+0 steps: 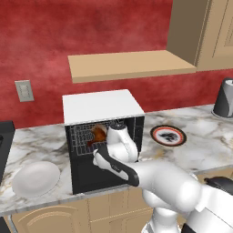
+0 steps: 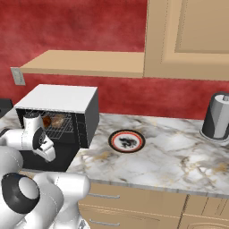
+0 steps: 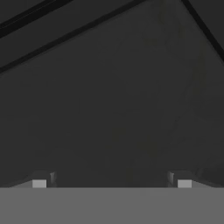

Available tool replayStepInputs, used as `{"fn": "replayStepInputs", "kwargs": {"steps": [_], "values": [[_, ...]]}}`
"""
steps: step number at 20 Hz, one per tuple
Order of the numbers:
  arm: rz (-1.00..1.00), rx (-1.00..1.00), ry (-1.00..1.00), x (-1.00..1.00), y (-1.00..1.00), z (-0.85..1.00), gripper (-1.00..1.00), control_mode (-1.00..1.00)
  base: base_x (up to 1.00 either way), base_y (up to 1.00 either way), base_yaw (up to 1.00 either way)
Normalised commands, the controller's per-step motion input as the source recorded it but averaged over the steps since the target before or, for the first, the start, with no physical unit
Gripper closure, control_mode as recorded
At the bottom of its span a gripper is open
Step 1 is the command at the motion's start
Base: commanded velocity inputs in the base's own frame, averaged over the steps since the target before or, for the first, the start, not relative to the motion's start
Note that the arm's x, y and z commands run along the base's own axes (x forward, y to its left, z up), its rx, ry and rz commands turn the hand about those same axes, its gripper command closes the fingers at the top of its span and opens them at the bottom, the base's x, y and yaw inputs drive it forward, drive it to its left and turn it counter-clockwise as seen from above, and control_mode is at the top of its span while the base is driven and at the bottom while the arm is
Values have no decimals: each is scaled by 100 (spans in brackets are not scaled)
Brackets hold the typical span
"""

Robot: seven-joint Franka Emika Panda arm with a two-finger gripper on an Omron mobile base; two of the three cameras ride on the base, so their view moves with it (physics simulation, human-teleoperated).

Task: Open the toaster oven door. Place the bread on the bottom rack in the toaster oven and place the chicken drumstick on the top rack.

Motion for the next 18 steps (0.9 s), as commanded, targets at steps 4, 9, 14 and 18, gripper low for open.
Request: {"fn": "replayStepInputs", "kwargs": {"steps": [4,9,14,18], "values": [[0,0,0,26,0,-2,-100,-100,0,0,0],[-10,0,2,25,-1,4,-100,-100,0,0,0],[-17,0,10,31,0,10,-100,-100,0,0,0],[-20,0,6,31,1,9,-100,-100,0,0,0]]}}
